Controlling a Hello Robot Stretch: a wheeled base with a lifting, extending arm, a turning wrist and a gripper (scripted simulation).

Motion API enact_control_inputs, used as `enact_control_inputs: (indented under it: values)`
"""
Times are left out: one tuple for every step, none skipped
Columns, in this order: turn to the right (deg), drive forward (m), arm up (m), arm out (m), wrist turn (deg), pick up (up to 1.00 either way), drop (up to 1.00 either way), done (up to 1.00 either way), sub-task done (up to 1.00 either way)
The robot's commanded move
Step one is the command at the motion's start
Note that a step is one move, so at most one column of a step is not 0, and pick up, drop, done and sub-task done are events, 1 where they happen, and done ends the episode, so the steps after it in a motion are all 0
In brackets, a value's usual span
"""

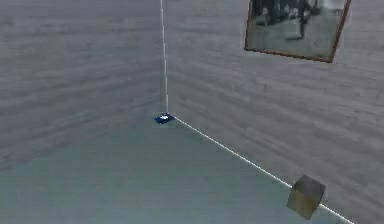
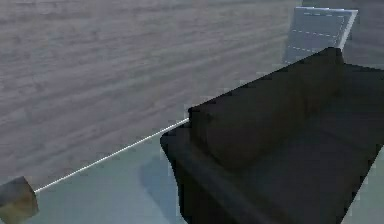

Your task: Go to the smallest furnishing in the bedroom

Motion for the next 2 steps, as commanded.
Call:
enact_control_inputs:
  values:
    - [-39.0, 0.00, 0.00, 0.00, 0.0, 0.00, 0.00, 0.00, 0.00]
    - [0.0, 0.10, 0.00, 0.00, 0.0, 0.00, 0.00, 0.00, 0.00]
